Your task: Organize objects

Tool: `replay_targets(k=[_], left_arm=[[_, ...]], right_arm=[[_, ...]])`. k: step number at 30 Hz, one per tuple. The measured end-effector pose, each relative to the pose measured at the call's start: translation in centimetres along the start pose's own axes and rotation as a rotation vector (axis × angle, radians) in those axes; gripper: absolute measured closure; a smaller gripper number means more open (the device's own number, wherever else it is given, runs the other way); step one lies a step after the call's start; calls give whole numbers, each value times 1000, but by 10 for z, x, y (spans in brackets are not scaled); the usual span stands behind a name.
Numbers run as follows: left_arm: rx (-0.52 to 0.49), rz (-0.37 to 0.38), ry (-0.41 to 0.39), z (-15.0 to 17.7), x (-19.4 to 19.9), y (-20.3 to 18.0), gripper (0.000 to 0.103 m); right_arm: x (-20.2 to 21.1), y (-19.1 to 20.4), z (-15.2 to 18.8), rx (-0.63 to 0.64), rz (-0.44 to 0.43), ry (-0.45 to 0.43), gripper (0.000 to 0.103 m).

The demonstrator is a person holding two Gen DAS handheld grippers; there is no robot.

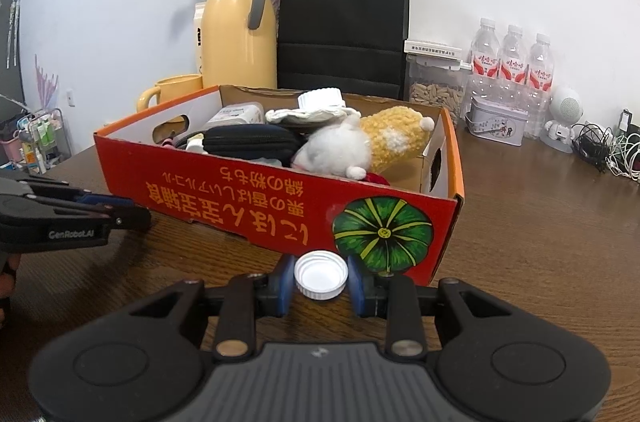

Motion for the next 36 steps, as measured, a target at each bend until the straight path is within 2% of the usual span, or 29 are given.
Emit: replay_targets(k=[10, 20, 28, 36], left_arm=[[22, 13, -58, 6, 20, 2, 87], [51, 52, -108, 5, 46, 6, 87], [88, 63, -213, -38, 57, 9, 87], [122, 56, -286, -90, 39, 7, 87]], right_arm=[[7, 9, 3, 21, -3, -24, 76], [26, 33, 0, 44, -36, -95, 76], [31, 40, -42, 85, -47, -195, 76], [13, 34, -100, 111, -22, -267, 76]])
Point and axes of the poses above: each gripper's, at about its wrist camera, not at the fingertips, and x roughly against the way its jaws point, y to its left, z to its underside, the point moved 1 cm from there along -x, roughly the way its jaws point, and after that the axes turned 15 degrees about -z, right-handed, at the moved point
